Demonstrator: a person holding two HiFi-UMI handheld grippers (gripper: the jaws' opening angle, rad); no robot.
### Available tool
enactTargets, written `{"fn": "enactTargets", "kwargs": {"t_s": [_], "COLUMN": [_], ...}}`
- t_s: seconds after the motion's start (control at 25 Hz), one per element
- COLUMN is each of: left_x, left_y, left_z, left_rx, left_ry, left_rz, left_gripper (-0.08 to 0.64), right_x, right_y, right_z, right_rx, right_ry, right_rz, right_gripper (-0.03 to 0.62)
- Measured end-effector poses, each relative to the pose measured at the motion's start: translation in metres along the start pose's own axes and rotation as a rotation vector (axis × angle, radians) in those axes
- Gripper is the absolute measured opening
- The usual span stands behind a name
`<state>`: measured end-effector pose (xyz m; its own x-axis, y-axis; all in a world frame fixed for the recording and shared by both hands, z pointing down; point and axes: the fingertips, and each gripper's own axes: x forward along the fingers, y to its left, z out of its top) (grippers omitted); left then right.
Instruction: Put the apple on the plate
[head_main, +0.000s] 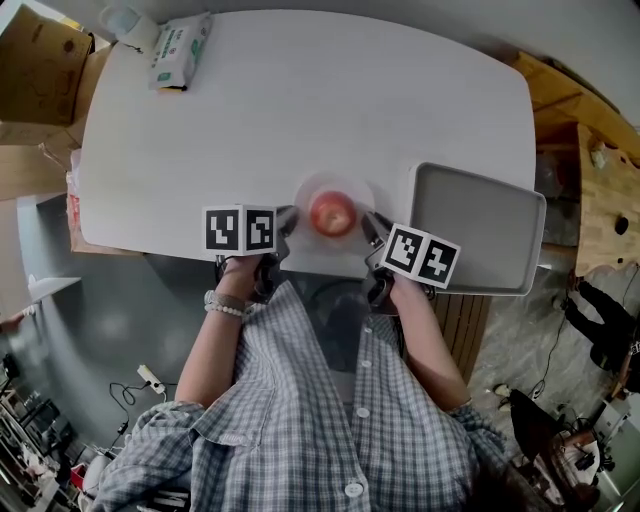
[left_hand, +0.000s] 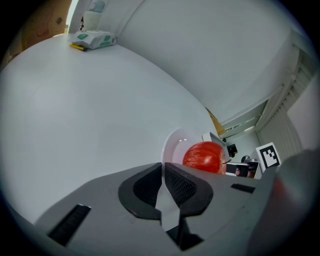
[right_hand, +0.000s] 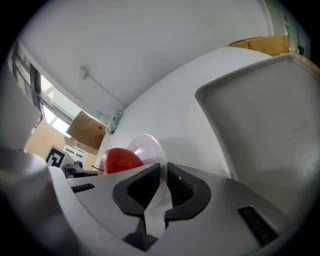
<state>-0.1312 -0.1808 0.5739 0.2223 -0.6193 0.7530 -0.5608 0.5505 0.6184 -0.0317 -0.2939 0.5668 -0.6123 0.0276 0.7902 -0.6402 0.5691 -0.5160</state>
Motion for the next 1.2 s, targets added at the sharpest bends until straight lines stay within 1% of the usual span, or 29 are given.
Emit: {"fn": "enactTargets", "kwargs": {"t_s": [0.32,0.48,0.6,0.92,1.2], "left_x": [-0.006,-0.008,-0.006,0.008,0.034], "left_y": [-0.012,-0.023,-0.037,-0.077,-0.119], "left_z": [0.015,0.023,0.027,0.037,0.036], "left_rx": [0.029,0.043,0.05,0.104,0.155], "left_ry": [0.012,0.012,0.016,0.028,0.057], "left_rz": [-0.004,-0.005,-0.021,-0.06,-0.078], "left_gripper": [0.026,0.026,0.026,0.026,0.026], "right_x": [-0.009,-0.018,-0.028,-0.056,-0.082], "right_y": [0.003,0.002,-0.003,-0.027,-0.065], "right_z": [0.008,0.017,0.026,0.044,0.057], "right_rx": [0.047,0.071,0.073,0.114,0.149], "right_ry": [-0.004,-0.017,-0.033,-0.077,-0.108], "right_rz": [0.002,0.001,-0.005,-0.022,-0.041], "right_gripper": [0.055,0.055,0.055,0.055,0.055]}}
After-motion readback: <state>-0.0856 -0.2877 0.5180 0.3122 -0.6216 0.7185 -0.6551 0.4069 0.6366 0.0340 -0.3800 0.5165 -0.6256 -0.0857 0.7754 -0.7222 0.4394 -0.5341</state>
